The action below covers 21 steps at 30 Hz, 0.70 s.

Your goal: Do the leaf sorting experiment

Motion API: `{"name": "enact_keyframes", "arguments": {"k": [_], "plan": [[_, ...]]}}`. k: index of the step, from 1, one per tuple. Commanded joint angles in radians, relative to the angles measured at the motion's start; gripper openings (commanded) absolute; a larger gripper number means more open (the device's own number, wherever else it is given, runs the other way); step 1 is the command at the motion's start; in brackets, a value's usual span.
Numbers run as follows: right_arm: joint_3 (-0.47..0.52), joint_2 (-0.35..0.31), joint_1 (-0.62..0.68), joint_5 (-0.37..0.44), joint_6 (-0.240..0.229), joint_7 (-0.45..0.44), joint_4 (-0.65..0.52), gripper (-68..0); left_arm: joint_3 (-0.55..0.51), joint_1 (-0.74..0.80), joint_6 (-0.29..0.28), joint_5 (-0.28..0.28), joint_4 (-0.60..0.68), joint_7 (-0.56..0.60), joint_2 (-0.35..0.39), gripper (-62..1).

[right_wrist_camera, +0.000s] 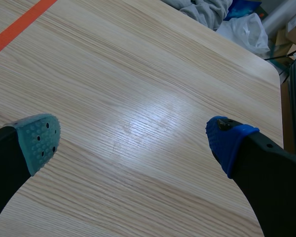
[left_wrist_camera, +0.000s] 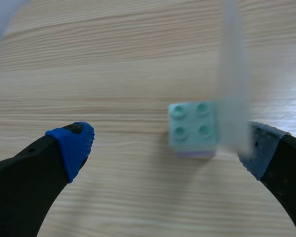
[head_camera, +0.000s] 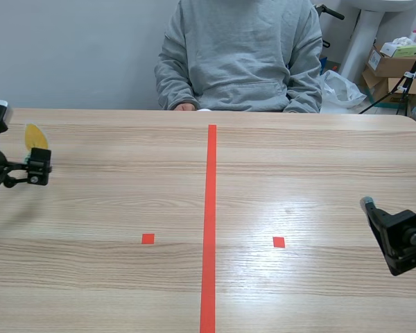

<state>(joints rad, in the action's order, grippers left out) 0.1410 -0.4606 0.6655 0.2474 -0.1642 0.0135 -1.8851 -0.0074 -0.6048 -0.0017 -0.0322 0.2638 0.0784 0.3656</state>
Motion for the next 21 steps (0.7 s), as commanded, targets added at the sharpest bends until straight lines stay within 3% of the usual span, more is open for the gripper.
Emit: {"name": "enact_keyframes", "arguments": {"k": [1, 6, 11, 17, 21], "plan": [[0.004, -0.016, 0.000, 0.000, 0.007, -0.008, -0.003, -6.7, 0.023, 0.045, -0.011, 0.009, 0.078, 0.007, 0.041, 0.4], [0.004, -0.016, 0.000, 0.000, 0.007, -0.008, -0.003, -6.7, 0.068, 0.267, -0.023, 0.021, 0.334, -0.017, 0.086, 0.4], [0.004, -0.016, 0.000, 0.000, 0.007, -0.008, -0.003, -6.7, 0.067, 0.565, -0.031, 0.104, 0.720, -0.024, 0.124, 0.4], [0.004, -0.016, 0.000, 0.000, 0.007, -0.008, -0.003, -6.7, 0.037, 0.949, -0.032, 0.103, 1.241, -0.029, 0.146, 0.4], [0.004, -0.016, 0.000, 0.000, 0.007, -0.008, -0.003, -6.7, 0.026, 1.139, -0.031, 0.103, 1.480, -0.027, 0.150, 0.4]]}}
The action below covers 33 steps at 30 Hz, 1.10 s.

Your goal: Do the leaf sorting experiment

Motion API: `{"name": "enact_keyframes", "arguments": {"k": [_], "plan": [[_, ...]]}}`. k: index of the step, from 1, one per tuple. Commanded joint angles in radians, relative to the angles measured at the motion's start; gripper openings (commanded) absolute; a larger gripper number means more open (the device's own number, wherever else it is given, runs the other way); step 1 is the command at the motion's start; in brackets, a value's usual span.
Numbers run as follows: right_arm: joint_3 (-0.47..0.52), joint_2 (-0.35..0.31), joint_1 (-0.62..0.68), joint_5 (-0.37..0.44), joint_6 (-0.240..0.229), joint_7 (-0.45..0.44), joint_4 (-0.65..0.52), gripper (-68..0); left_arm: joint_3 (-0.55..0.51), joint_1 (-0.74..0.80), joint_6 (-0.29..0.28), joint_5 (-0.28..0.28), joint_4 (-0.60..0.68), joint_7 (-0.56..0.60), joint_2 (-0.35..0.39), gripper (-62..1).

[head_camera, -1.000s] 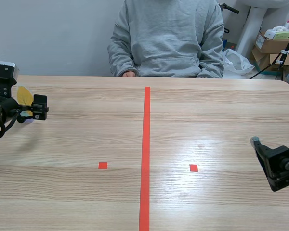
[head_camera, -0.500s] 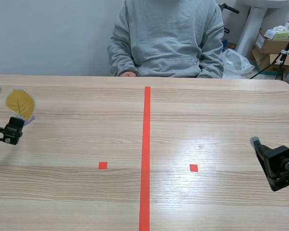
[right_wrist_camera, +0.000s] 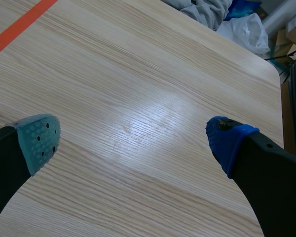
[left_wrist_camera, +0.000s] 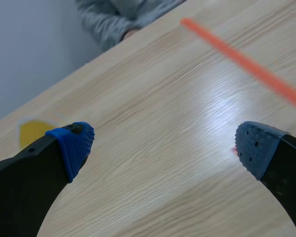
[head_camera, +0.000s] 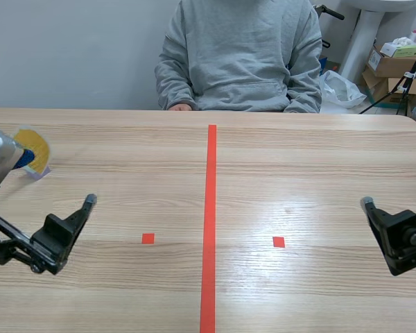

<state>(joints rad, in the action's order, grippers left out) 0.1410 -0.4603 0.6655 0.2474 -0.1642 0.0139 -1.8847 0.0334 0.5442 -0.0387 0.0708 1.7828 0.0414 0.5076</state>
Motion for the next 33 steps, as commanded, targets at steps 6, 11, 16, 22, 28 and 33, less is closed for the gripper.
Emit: {"name": "enact_keyframes", "arguments": {"k": [6, 11, 16, 22, 28, 33], "plan": [[0.004, -0.016, 0.000, 0.000, 0.007, -0.008, -0.003, -6.7, -0.019, 0.196, 0.006, 0.000, 0.201, 0.009, 0.008, 0.4], [0.004, -0.016, 0.000, 0.000, 0.007, -0.008, -0.003, -6.7, -0.019, 0.295, 0.006, 0.000, 0.335, -0.032, 0.008, 0.4], [0.004, -0.016, 0.000, 0.000, 0.007, -0.008, -0.003, -6.7, -0.019, 0.318, 0.006, 0.000, 0.363, -0.044, 0.008, 0.4], [0.004, -0.016, 0.000, 0.000, 0.007, -0.008, -0.003, -6.7, -0.019, 0.317, 0.006, 0.000, 0.351, -0.046, 0.008, 0.4], [0.004, -0.016, 0.000, 0.000, 0.007, -0.008, -0.003, -6.7, -0.019, 0.317, 0.006, 0.000, 0.302, -0.050, 0.008, 0.4], [0.004, -0.016, 0.000, 0.000, 0.007, -0.008, -0.003, -6.7, -0.019, 0.317, 0.006, 0.000, 0.294, -0.050, 0.008, 0.4]]}}
